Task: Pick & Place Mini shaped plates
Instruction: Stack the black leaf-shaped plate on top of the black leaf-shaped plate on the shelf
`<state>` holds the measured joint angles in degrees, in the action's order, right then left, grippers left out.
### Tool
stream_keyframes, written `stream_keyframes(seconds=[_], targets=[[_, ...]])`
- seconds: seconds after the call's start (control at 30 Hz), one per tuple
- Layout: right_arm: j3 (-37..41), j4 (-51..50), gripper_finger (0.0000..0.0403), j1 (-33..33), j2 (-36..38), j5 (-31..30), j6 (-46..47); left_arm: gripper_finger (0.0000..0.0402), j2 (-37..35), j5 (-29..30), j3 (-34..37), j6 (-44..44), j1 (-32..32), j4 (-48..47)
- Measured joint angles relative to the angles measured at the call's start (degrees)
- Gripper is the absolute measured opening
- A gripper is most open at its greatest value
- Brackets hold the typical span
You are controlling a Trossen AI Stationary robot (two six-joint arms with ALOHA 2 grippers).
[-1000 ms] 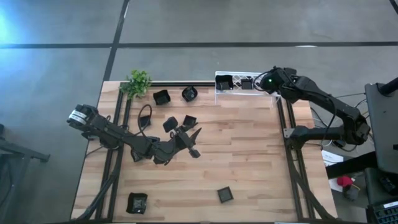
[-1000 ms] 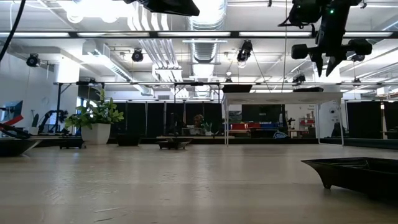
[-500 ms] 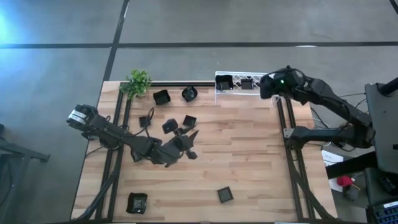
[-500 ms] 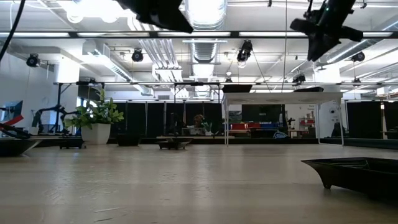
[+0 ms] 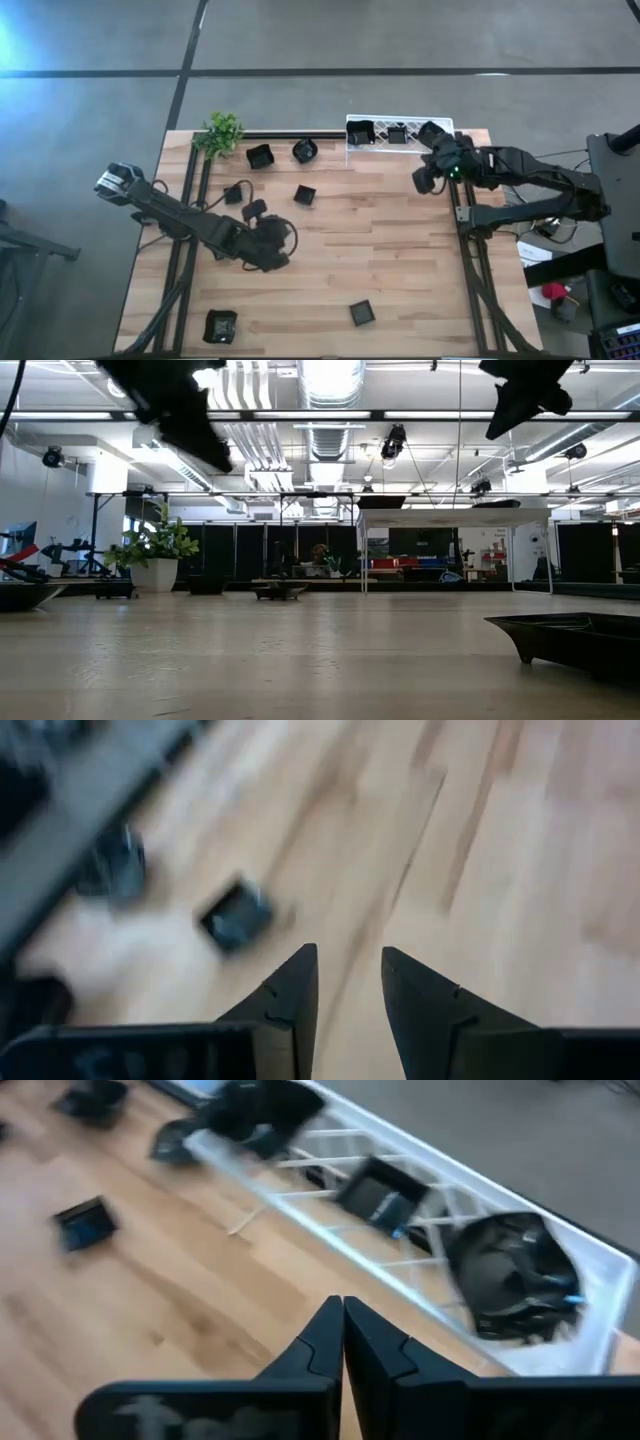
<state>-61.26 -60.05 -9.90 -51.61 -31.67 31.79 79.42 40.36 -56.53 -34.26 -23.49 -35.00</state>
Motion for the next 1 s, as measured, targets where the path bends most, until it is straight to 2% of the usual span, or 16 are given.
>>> stream_keyframes(seconds=[0.2,0.4,0.67,1.0], targets=[[1.01,5.1,0.0008,8.32,-0.13,0.01,-1.94,0.0108,-0.12,-9.49,1.6,-19.51,0.01,-14.43],[2.13,11.39,0.0008,13.19,-0.26,0.04,-5.3,0.0108,-0.12,-15.18,4.63,-30.38,0.02,-20.53],[2.78,14.09,0.0008,14.28,-0.27,0.1,-6.32,0.0108,-0.12,-26.07,9.99,-38.02,0.02,-21.09],[2.78,15.86,0.0008,14.28,-0.26,0.1,-6.31,0.0108,-0.09,-31.85,14.25,-41.44,0.02,-21.02]])
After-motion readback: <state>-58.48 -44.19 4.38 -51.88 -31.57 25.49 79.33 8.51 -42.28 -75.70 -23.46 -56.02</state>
